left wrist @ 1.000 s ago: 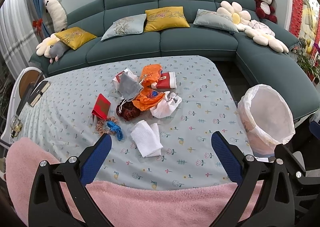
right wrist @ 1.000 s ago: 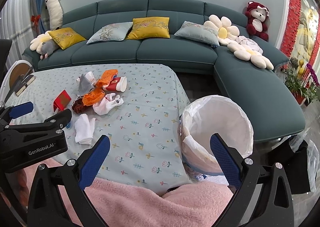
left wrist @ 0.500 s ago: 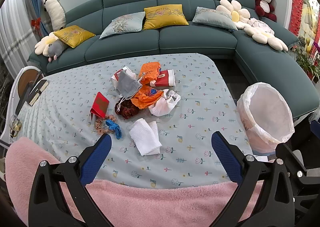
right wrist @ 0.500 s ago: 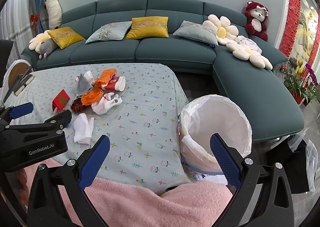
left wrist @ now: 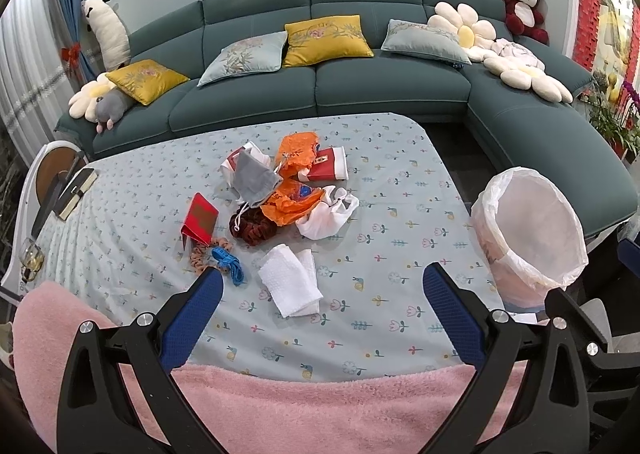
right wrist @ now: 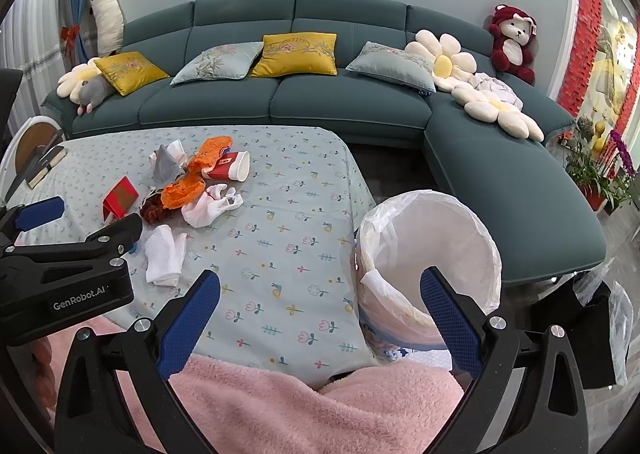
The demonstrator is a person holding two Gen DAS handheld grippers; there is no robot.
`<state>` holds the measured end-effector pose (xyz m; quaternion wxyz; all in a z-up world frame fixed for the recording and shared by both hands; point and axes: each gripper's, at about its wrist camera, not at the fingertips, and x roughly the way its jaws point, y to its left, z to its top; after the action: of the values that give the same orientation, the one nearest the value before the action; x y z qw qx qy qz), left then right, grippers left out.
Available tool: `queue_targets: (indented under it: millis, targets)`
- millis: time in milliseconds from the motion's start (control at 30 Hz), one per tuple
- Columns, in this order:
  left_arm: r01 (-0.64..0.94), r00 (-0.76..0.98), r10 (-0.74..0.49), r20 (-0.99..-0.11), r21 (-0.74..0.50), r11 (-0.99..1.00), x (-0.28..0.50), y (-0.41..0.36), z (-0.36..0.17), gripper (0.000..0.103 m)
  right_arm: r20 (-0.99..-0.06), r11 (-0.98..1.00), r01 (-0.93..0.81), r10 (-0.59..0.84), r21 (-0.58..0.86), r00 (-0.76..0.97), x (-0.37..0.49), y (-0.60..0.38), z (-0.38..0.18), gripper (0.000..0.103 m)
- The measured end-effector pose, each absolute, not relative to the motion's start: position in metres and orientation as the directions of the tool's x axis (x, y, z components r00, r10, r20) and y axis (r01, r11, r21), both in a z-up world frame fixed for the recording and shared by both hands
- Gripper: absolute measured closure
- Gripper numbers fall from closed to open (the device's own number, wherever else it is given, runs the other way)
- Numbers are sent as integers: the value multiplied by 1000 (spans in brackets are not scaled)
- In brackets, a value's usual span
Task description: Collect trash
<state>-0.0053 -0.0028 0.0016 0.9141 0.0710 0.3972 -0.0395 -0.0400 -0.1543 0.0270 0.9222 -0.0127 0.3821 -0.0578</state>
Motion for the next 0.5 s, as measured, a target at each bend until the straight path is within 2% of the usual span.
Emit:
queue_targets:
  millis: [500]
  targets:
    - [121,685,-13,-729,97,988,-5,0,2,7,-698,991,100,-137,-93,703,-42,-150,27,7]
